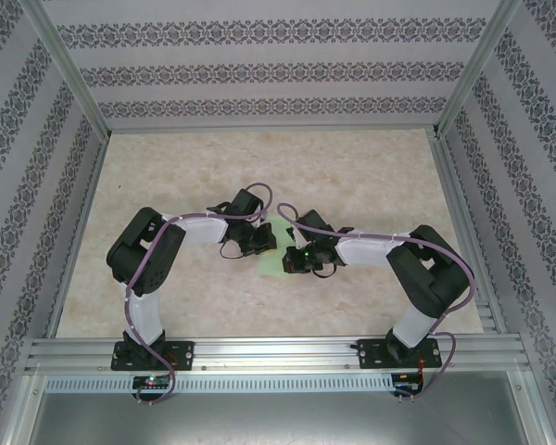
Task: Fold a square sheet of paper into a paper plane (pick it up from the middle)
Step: Fold the paper at the center of the table.
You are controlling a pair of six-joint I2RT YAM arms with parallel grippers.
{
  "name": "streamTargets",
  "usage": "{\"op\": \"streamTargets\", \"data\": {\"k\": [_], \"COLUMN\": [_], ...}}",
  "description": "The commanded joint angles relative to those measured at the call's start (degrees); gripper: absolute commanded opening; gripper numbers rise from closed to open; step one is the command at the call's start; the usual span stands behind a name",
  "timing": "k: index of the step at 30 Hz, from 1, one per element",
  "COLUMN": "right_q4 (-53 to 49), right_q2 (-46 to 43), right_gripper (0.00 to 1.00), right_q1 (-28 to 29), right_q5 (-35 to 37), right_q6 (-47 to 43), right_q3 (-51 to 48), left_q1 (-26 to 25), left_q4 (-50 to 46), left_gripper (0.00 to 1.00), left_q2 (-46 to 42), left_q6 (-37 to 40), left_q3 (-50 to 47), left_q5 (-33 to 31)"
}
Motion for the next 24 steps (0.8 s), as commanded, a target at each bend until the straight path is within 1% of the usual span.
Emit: {"op": "streamTargets", "data": {"k": [1,4,7,10,13,16,21,22,24], "right_q4": [-1.2,-1.44,-1.23,-1.37,-1.3,-1.43,-1.89,-1.91,-1.95], "right_q2": [1.46,1.96,2.29,3.14,3.6,3.66,3.59,3.58,3.49], "right_gripper": [0.03,0.02,0.02,0.02,0.02,0.02,0.02,0.02,0.02], "right_q1": [0.01,0.07,0.1,0.08,0.11,0.07,0.12,0.07,0.06], "right_q5": [1.08,1.89,2.28,2.41,2.29,2.2,2.18,2.2,2.17], "right_q6": [1.0,1.45,1.75,1.81,1.93,1.8,1.63,1.67,1.58], "right_q3": [-1.54,-1.35,-1.44,-1.01,-0.78,-0.82,-0.68,-0.57,-0.57], "left_q1": [-1.11,-1.77,-2.25,-2.49,-3.2,-3.57,-3.57,-3.57,-3.57], "left_q4": [-0.47,3.77,2.8,3.92,6.0,7.0,6.58,6.1,5.02], "left_gripper": [0.11,0.14,0.16,0.17,0.16,0.13,0.11,0.12,0.16], "left_q2": [1.33,-2.29,-4.04,-3.63,-3.5,-4.03,-5.51,-6.05,-7.43], "left_q6": [1.87,1.89,2.61,1.88,0.4,-0.49,-0.5,-0.1,0.72], "left_q3": [-2.92,-4.13,-3.85,-4.41,-5.55,-6.38,-6.57,-6.39,-6.47], "left_q5": [-0.66,1.91,1.29,2.63,4.3,4.53,3.66,2.94,0.19]}}
